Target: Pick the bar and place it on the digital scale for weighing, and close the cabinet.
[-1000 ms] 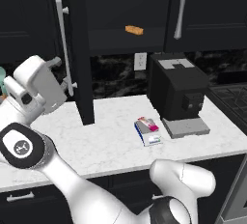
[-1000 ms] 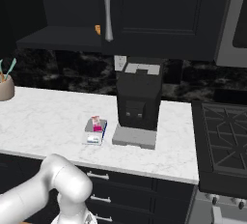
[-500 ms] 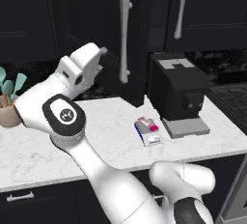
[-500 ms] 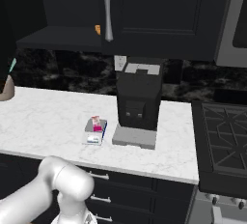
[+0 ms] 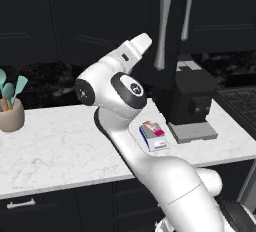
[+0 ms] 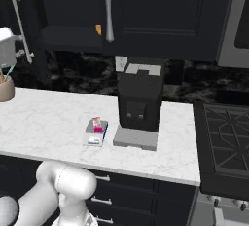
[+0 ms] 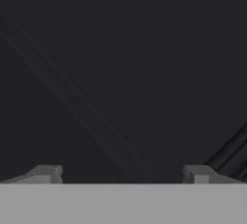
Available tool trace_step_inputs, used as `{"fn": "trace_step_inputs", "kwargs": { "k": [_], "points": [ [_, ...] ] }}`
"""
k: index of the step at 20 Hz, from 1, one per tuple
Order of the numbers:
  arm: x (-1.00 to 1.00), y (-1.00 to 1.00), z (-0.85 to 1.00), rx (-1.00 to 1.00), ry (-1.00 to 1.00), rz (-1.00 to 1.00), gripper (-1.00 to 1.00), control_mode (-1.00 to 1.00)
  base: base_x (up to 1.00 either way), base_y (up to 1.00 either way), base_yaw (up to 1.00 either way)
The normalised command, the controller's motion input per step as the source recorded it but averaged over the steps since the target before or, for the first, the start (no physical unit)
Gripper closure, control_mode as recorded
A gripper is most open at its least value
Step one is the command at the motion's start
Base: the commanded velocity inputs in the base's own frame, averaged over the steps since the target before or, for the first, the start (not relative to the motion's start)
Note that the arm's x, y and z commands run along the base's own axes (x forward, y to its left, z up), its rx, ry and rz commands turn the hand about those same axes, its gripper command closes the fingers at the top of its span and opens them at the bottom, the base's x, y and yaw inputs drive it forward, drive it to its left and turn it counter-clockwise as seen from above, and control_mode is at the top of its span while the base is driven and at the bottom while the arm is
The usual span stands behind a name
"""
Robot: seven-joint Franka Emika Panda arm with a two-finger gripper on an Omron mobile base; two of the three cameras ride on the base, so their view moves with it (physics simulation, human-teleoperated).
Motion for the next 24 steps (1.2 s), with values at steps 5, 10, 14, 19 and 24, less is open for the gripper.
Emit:
{"fn": "trace_step_inputs", "kwargs": {
  "k": [5,10,14,19,24],
  "points": [
    [0.66,-0.85,0.0,0.16,-0.01,0.45,-1.0,-1.0,0.0,0.0,0.0],
    [0.75,-0.72,0.0,0.15,-0.02,0.44,-1.0,-1.0,0.0,0.0,0.0],
    [1.0,-0.26,0.0,0.12,0.0,0.39,-1.0,-1.0,0.0,0.0,0.0],
    [0.99,-0.11,0.0,0.13,0.0,0.36,-1.0,-1.0,0.0,0.0,0.0],
    [0.94,0.0,0.0,0.03,0.0,0.24,-1.0,-1.0,0.0,0.0,0.0]
  ]
}}
